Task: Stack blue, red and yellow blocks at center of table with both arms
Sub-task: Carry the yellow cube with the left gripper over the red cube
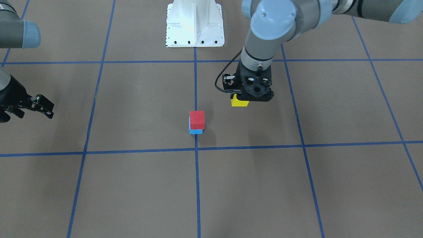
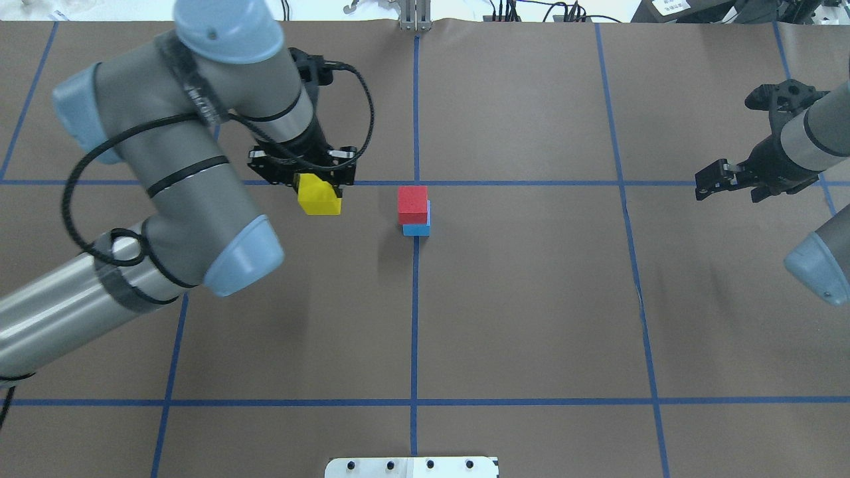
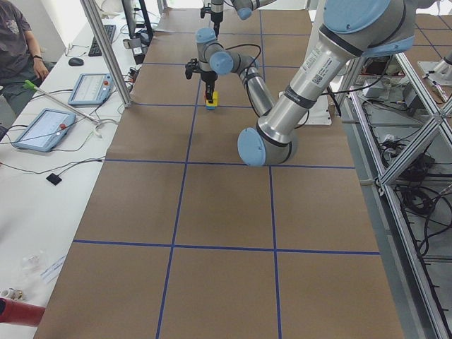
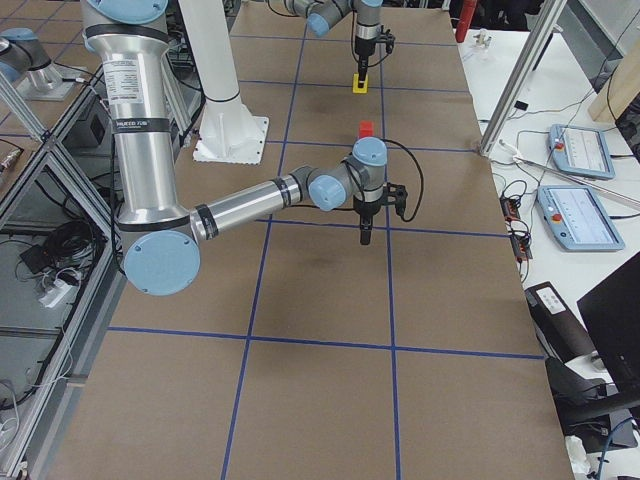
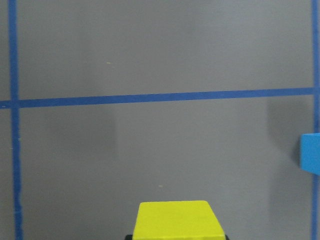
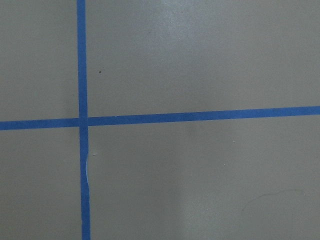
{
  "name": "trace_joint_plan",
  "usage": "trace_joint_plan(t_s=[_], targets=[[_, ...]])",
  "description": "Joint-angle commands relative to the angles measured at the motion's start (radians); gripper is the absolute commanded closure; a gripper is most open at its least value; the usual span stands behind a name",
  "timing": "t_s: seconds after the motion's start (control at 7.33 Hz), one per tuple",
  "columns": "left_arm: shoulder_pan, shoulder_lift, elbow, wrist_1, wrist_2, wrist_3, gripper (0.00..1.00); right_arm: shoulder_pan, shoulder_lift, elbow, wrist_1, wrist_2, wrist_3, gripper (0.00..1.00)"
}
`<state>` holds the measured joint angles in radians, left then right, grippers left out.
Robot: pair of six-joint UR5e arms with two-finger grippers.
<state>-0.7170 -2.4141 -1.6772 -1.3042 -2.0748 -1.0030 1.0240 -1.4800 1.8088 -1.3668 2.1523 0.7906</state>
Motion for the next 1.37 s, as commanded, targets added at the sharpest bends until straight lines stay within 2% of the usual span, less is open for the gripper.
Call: trace_joint_plan(t_s=[0.0,0.27,1.23], targets=[[0.047,-0.254,0.286,-0.002,0.05,-0.032,1.0,0.002,-0.008,0.0,0.008,0.001,-0.001,0.0],[0.048,-0.255,0.35,-0.087,0.051,-0.034,1.0,0.002,-0.008,-0.003,0.008,0.001,0.002,0.0],[0.067,-0.25,0.402,-0.132,0.051,-0.069,1.0,0.001,-0.008,-0.003,0.008,0.001,0.01,0.0]])
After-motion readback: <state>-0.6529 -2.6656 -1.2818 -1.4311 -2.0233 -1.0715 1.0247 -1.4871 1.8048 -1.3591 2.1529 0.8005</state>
